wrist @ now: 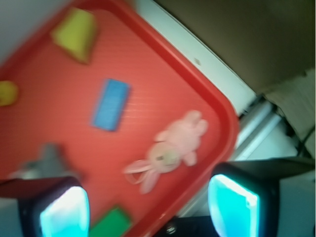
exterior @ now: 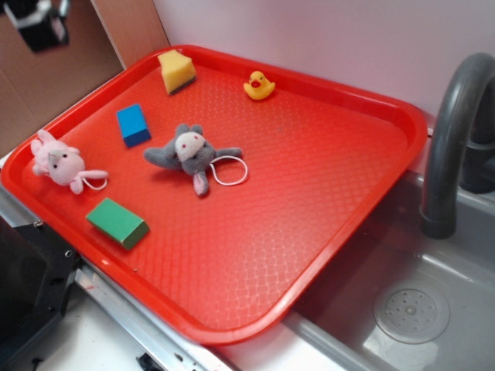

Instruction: Grab the pink bunny.

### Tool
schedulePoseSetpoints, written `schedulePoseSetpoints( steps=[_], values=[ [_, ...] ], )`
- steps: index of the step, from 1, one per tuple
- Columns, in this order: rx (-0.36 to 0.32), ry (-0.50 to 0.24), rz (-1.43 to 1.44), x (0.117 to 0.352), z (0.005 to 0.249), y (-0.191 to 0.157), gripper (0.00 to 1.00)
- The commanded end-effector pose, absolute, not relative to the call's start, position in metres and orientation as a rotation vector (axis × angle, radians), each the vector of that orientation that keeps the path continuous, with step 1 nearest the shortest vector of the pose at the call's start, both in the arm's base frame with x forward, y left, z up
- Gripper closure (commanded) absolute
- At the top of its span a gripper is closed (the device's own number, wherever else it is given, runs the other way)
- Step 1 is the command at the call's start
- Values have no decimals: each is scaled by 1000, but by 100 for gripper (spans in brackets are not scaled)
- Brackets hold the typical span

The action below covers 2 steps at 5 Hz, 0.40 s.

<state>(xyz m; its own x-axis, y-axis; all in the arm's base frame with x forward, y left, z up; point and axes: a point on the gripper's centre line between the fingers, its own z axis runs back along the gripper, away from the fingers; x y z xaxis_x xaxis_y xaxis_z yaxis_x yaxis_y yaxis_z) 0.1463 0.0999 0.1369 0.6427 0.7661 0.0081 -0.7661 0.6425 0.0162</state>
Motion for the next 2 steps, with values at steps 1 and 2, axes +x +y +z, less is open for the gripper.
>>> schedulePoseSetpoints(
  steps=[1,2],
  values=[
    [22,58,778,121,90,128,0],
    [-23,85,684,123,65,124,0]
  ],
)
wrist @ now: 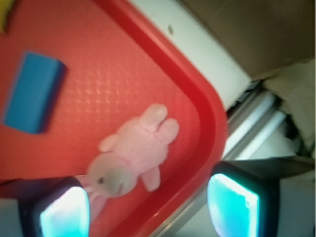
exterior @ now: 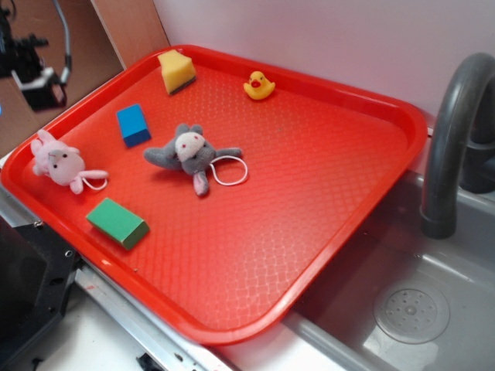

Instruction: Grab the pink bunny.

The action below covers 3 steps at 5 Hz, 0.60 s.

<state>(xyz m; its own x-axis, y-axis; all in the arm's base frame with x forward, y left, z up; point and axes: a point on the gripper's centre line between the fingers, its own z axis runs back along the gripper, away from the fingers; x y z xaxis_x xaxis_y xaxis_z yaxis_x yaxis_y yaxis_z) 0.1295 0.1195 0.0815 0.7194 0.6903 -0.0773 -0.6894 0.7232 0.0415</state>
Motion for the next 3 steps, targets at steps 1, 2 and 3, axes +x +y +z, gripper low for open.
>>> schedulePoseSetpoints(
  steps=[1,2,3],
  values=[
    [-72,101,621,128,48,115,0],
    [-149,146,585,133,34,107,0],
    [-243,148,560,141,22,100,0]
  ],
)
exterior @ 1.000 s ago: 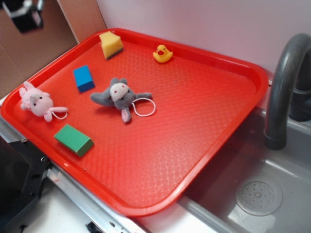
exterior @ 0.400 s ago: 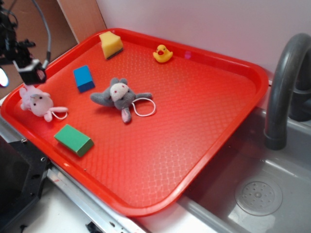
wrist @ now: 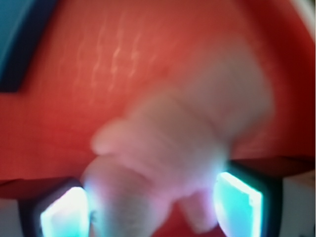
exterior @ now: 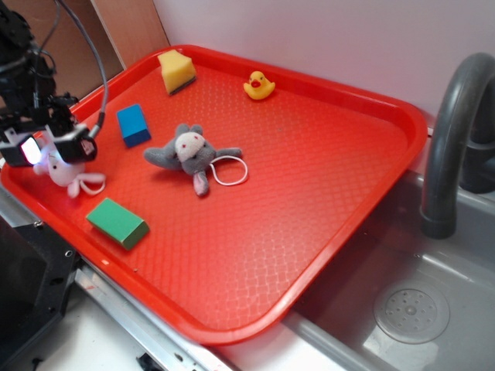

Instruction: Grab the pink bunny.

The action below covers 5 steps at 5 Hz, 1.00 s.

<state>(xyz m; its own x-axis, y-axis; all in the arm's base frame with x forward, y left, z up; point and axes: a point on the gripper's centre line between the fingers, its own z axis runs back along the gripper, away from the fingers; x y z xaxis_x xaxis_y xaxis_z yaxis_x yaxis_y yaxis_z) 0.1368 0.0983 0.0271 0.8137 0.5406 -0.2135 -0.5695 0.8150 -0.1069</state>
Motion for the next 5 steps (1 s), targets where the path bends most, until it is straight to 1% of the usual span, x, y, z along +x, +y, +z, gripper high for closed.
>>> schedulePoseSetpoints(
  steps=[1,2,3,4,5],
  values=[
    [-222,124,541,145,19,100,100],
    [-187,69,479,147,30,100,100],
    [-30,20,361,154,57,91,100],
    [86,8,174,167,102,56,100],
    [109,53,61,180,139,24,100]
  ],
)
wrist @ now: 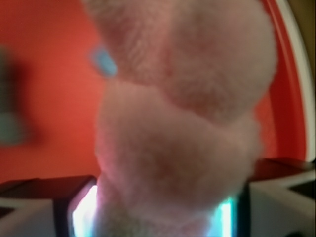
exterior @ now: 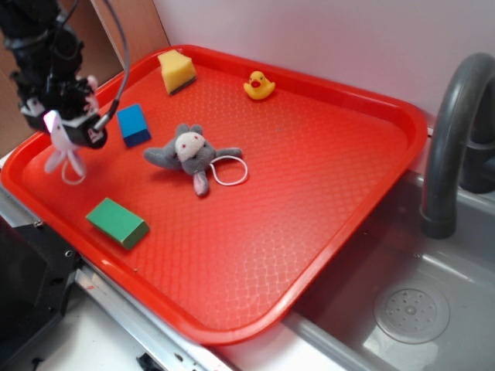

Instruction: Grab the pink bunny.

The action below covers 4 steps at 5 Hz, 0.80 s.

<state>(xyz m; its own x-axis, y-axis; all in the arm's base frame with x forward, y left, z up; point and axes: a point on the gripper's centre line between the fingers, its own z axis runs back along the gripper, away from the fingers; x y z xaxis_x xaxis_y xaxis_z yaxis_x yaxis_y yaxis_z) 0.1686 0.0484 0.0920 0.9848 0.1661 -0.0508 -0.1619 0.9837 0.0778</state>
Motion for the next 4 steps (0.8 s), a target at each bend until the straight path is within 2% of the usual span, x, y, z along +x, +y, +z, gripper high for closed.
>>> schedulePoseSetpoints(
  steps=[1,2,3,4],
  values=[
    [33,55,-61,204,178,-10,100],
    [-1,-7,-89,214,207,-18,100],
    [-12,-89,-136,218,220,-22,100],
    [-23,-77,-172,225,220,-20,100]
  ],
)
